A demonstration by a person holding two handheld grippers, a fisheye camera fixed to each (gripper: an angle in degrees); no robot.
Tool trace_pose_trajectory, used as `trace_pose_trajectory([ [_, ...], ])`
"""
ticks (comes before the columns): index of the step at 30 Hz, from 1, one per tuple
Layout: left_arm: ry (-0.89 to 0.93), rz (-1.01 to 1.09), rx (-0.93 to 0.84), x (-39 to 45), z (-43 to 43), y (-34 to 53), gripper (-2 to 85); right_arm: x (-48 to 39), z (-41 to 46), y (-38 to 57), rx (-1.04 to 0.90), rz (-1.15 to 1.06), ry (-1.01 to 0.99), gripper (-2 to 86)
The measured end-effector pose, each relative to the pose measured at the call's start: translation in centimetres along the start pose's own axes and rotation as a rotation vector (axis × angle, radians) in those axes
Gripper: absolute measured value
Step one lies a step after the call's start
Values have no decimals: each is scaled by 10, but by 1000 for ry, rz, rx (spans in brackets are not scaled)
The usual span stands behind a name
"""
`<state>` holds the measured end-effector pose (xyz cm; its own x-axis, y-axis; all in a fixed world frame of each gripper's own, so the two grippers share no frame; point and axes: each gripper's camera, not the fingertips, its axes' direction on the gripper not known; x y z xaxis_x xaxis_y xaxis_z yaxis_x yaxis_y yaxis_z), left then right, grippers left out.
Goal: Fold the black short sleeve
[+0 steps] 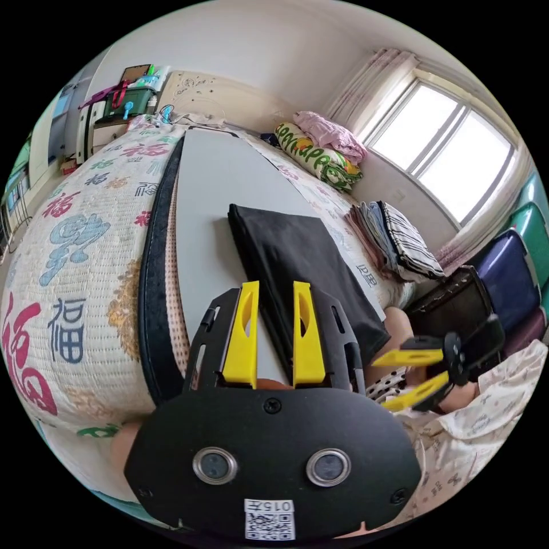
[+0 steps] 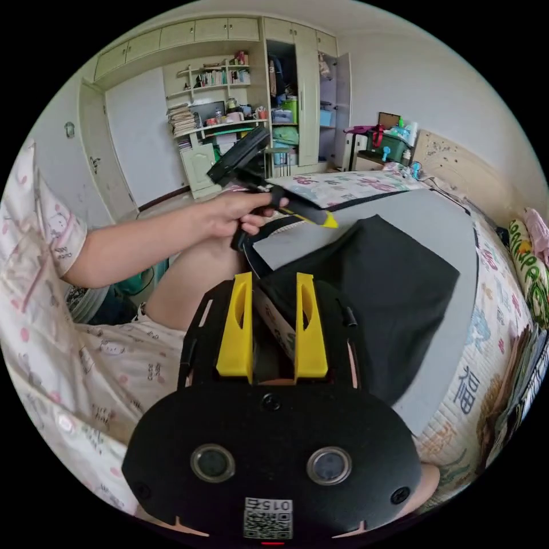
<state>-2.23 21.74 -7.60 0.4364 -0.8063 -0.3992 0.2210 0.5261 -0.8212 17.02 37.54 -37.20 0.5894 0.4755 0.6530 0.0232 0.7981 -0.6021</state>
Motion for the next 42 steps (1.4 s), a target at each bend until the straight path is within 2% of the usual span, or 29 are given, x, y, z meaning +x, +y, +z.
trace_pose_trajectory([
  [4,-41,-35,0,-6,25,-32,91,-10,47,-8,-99,-18,31,113],
  [7,-70,-57,-19,-12,46,-49,73,-9,69,-8,-188,-7,58,55],
  [8,-59,-56,-20,-13,51,-53,41,-7,74,-8,-217,3,90,6],
  [10,-53,-38,4,-9,52,-57,18,-7,73,-7,-220,3,122,-4],
  [14,-124,63,15,14,55,-65,5,-1,51,-6,-128,43,15,-9],
  [17,-148,64,-6,17,64,-71,3,-1,43,-6,-48,37,-91,-9],
  [23,-123,51,-30,20,79,-75,2,0,57,-2,-101,24,78,31],
  [24,-120,53,-31,22,81,-76,2,2,59,1,-117,12,84,63],
  [27,-110,48,-26,27,87,-79,3,10,71,3,-171,9,68,79],
  [31,-108,47,-28,36,95,-83,3,13,77,-1,-188,-26,108,66],
  [33,-107,54,-29,42,99,-87,3,15,73,-7,-190,-12,143,32],
  [38,-129,33,-53,54,106,-95,3,24,43,-21,-101,1,36,8],
  [42,-218,101,-120,73,130,-102,3,43,58,-29,-191,40,-23,11],
])
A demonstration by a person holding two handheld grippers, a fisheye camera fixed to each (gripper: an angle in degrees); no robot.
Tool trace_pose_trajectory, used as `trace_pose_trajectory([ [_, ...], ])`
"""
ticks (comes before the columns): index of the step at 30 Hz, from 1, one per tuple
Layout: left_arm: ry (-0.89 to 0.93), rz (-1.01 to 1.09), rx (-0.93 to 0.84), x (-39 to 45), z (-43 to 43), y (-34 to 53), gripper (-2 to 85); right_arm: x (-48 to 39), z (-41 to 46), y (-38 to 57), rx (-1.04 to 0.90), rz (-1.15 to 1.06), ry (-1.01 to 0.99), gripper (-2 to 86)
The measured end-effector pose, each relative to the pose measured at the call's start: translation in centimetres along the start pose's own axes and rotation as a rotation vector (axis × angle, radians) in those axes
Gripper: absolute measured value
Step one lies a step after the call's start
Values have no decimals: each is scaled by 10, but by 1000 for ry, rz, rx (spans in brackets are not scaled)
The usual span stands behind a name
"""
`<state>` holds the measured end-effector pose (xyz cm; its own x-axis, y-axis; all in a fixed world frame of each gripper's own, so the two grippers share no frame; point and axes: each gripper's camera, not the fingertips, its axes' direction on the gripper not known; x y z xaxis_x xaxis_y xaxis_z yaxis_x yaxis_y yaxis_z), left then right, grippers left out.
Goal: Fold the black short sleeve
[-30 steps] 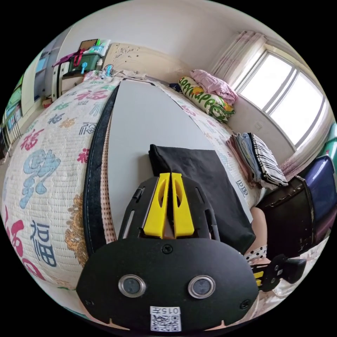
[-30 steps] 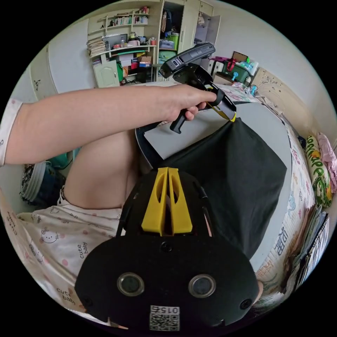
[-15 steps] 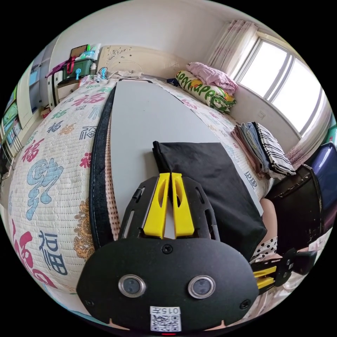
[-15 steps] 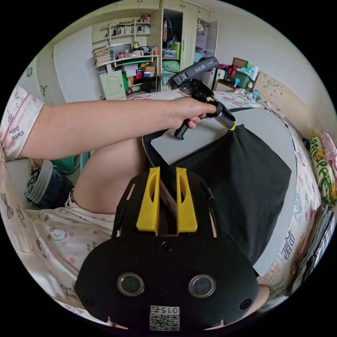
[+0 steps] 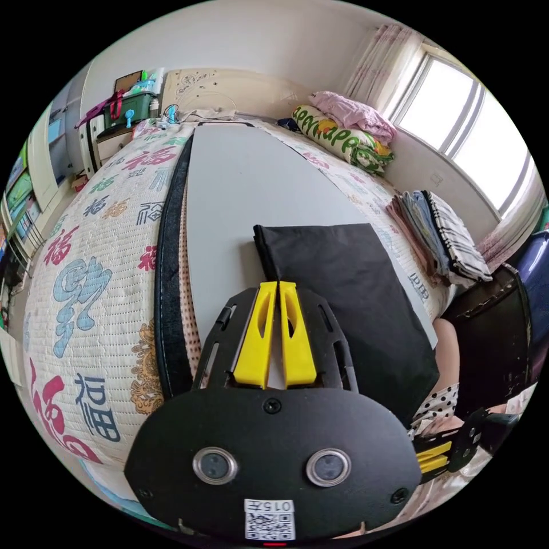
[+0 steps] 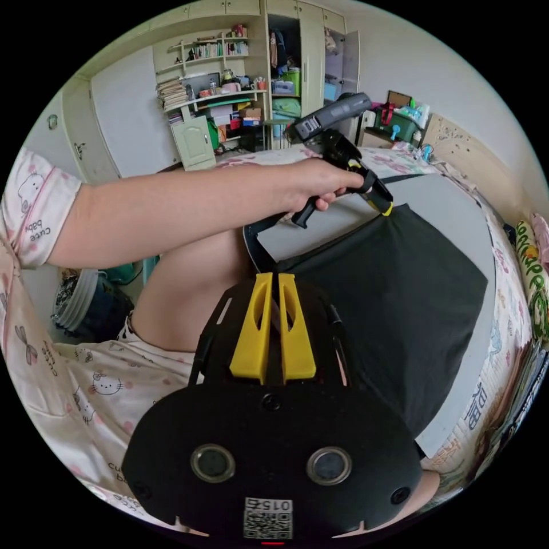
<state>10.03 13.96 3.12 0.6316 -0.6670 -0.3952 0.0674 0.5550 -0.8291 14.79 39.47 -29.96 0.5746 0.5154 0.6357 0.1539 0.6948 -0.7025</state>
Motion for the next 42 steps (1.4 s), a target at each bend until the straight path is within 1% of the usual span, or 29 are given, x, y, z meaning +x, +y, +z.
trace_pose_trajectory([
  [4,-42,28,-18,16,10,-8,3,21,-3,-4,-5,39,-57,23],
  [8,-16,21,-25,19,20,-11,4,34,-24,-18,-54,-42,-116,53],
  [10,1,15,-25,19,24,-11,4,51,-45,-21,-39,-45,-180,58],
  [15,38,-3,-25,20,38,-10,2,148,-131,-27,96,71,-478,57],
  [19,45,2,-26,22,49,-9,0,171,-170,-43,52,-46,-610,44],
  [20,48,3,-27,22,53,-8,-1,173,-174,-48,54,-49,-647,26],
  [22,55,0,-26,21,58,-6,-1,175,-171,-55,97,-18,-662,17],
  [25,67,-5,-25,19,68,-2,-2,178,-152,-68,113,26,-598,16],
  [27,67,-5,-25,17,76,2,-1,176,-139,-81,119,63,-473,27],
  [29,62,-1,-25,17,82,5,-1,171,-128,-94,115,66,-412,41],
  [32,61,0,-25,13,93,12,0,161,-102,-125,48,42,-341,54],
  [34,72,-5,-24,8,99,17,2,166,-96,-145,59,66,-311,62],
  [36,122,-26,-12,-4,106,27,7,215,-108,-164,184,185,-400,63],
  [37,142,-38,-3,-9,107,31,9,233,-111,-168,208,221,-417,62],
  [38,191,-66,22,-20,108,39,15,268,-119,-173,258,287,-407,60],
  [39,230,-99,40,-32,109,49,24,301,-125,-176,290,353,-328,55],
  [40,243,-113,51,-37,109,54,30,316,-126,-178,287,388,-271,52],
  [42,267,-156,114,-59,104,75,54,368,-114,-195,180,537,-71,22],
])
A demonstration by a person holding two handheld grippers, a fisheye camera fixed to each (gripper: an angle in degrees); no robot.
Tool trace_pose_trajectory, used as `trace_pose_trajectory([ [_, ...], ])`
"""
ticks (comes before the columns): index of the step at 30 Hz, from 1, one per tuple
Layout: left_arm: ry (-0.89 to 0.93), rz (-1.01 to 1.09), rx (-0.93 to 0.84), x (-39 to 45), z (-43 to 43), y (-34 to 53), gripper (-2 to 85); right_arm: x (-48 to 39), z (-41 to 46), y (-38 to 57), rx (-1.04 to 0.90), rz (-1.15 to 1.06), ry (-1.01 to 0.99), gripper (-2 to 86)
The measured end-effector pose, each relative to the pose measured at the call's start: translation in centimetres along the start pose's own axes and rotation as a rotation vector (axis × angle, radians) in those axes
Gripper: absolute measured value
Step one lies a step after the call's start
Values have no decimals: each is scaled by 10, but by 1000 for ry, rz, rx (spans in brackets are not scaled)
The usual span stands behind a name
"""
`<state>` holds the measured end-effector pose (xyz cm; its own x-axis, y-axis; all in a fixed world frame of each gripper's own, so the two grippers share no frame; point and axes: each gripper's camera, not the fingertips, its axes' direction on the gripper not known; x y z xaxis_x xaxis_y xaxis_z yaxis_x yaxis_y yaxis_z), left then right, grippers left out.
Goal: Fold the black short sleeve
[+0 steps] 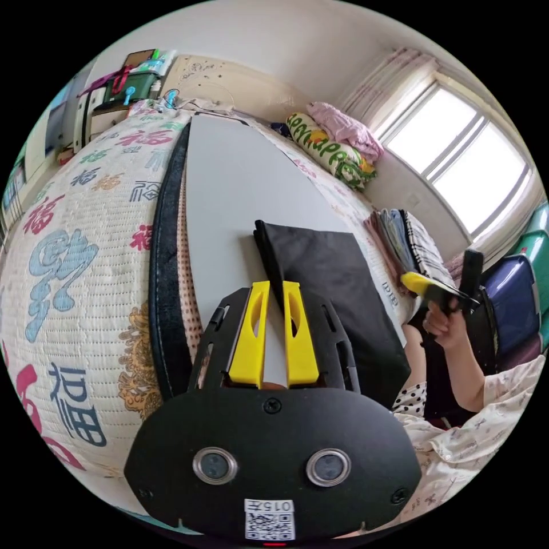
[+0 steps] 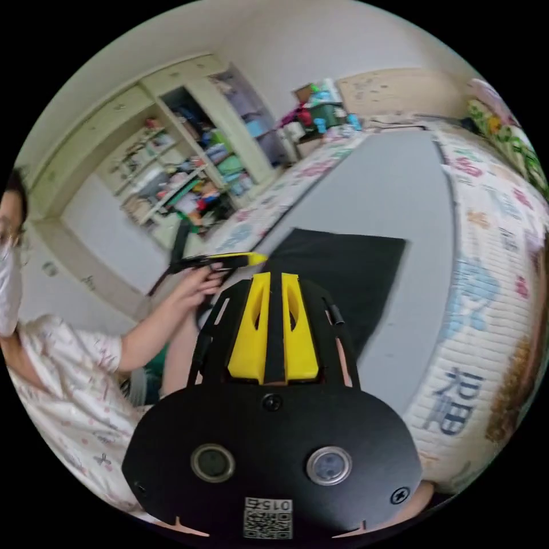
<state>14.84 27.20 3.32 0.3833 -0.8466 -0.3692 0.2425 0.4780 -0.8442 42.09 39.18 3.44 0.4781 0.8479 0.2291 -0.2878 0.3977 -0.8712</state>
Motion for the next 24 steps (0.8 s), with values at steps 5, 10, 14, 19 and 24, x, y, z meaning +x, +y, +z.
trace_pose_trajectory([
  [5,124,-56,72,-60,-21,20,72,5,81,-60,-177,-20,53,-1],
  [10,191,-174,126,-138,-20,43,119,-35,166,-98,-266,-106,123,-5],
  [14,296,-301,150,-198,5,71,144,-66,210,-125,-286,-143,70,-5],
  [19,406,-392,300,-242,5,111,165,-104,262,-162,-338,-153,-36,-6],
  [24,471,-426,260,-274,22,119,175,-159,313,-189,-363,-205,-96,-6],
])
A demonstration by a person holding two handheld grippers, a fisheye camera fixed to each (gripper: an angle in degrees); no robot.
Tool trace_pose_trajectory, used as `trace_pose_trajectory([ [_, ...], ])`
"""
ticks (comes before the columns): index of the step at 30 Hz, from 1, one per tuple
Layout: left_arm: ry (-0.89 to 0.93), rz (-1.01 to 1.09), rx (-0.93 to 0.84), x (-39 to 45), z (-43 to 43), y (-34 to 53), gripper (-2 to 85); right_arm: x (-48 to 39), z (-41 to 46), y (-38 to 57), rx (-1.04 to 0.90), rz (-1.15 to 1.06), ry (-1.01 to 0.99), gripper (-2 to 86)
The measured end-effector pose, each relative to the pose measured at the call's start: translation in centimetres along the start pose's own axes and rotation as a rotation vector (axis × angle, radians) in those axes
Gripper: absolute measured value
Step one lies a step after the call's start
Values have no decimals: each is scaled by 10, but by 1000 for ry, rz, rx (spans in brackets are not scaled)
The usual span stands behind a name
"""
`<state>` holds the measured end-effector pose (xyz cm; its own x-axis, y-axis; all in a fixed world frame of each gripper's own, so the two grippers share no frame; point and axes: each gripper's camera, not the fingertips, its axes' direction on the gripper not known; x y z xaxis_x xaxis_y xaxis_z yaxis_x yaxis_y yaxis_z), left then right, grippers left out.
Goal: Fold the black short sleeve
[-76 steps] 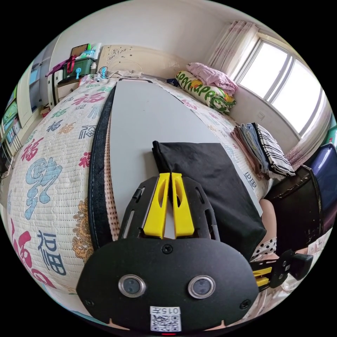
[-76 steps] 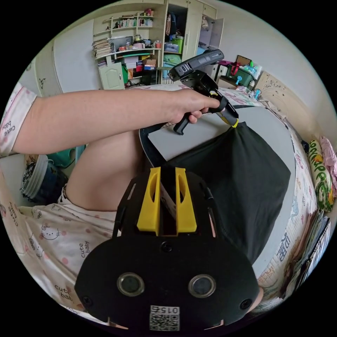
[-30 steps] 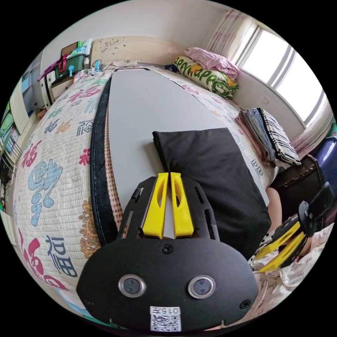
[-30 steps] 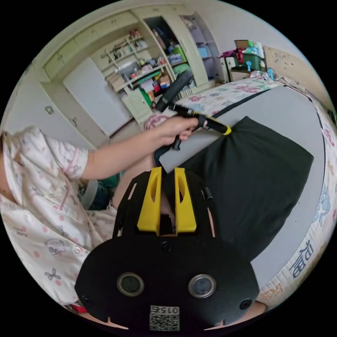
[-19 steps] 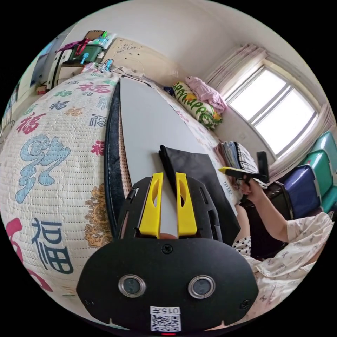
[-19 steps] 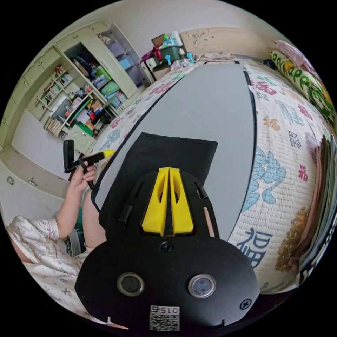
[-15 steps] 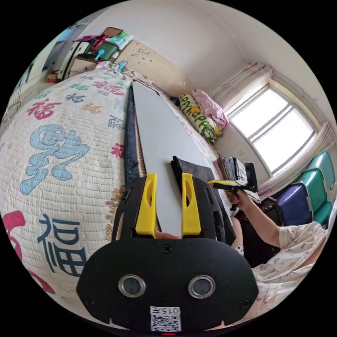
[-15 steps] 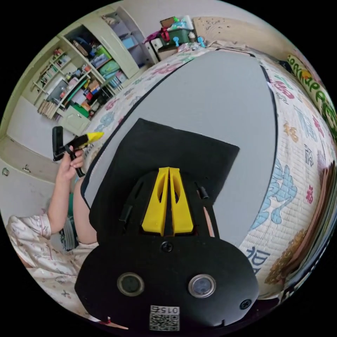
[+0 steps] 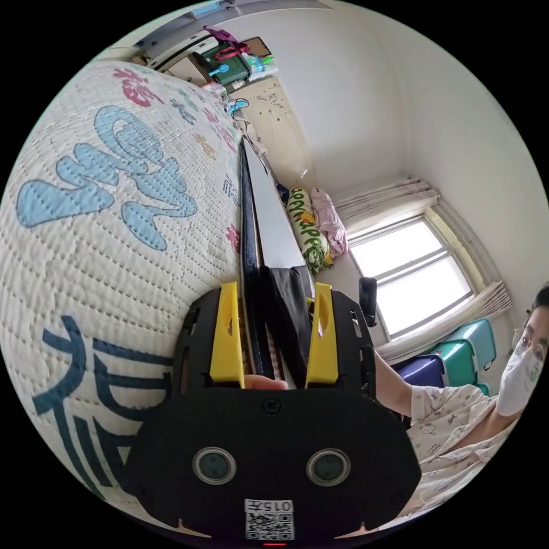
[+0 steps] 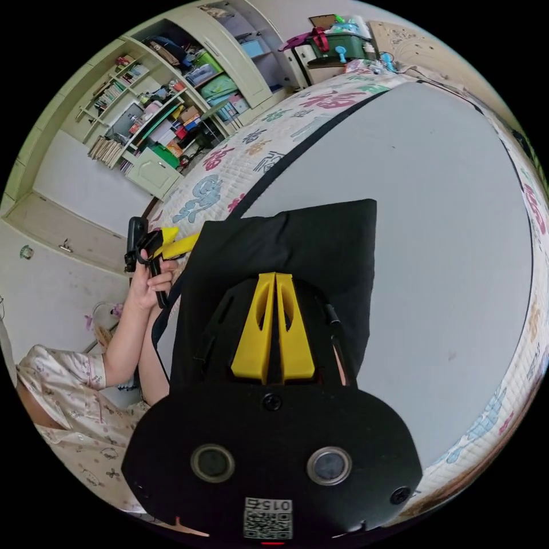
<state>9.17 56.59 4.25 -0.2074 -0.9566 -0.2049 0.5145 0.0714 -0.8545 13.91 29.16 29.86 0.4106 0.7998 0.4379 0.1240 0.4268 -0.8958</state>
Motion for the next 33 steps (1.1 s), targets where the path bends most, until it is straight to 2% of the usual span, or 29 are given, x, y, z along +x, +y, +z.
trace_pose_trajectory([
  [5,8,-35,-17,-23,-3,-6,151,-30,31,-31,16,15,-95,-6],
  [10,21,-67,14,-39,-16,-6,45,-62,38,-51,-43,24,-148,-5],
  [12,19,-65,16,-42,-21,-9,28,-83,13,-57,25,-28,-195,0],
  [13,19,-67,15,-43,-22,-10,27,-88,6,-59,51,-29,-183,3],
  [15,20,-65,18,-45,-27,-13,22,-104,-12,-73,119,-32,-32,43],
  [18,17,-62,19,-45,-33,-18,20,-115,0,-98,91,-14,136,80],
  [23,20,-60,20,-42,-44,-29,18,-143,33,-127,44,6,54,118],
  [33,18,-51,24,-20,-68,-61,14,-250,67,-143,32,83,33,60],
])
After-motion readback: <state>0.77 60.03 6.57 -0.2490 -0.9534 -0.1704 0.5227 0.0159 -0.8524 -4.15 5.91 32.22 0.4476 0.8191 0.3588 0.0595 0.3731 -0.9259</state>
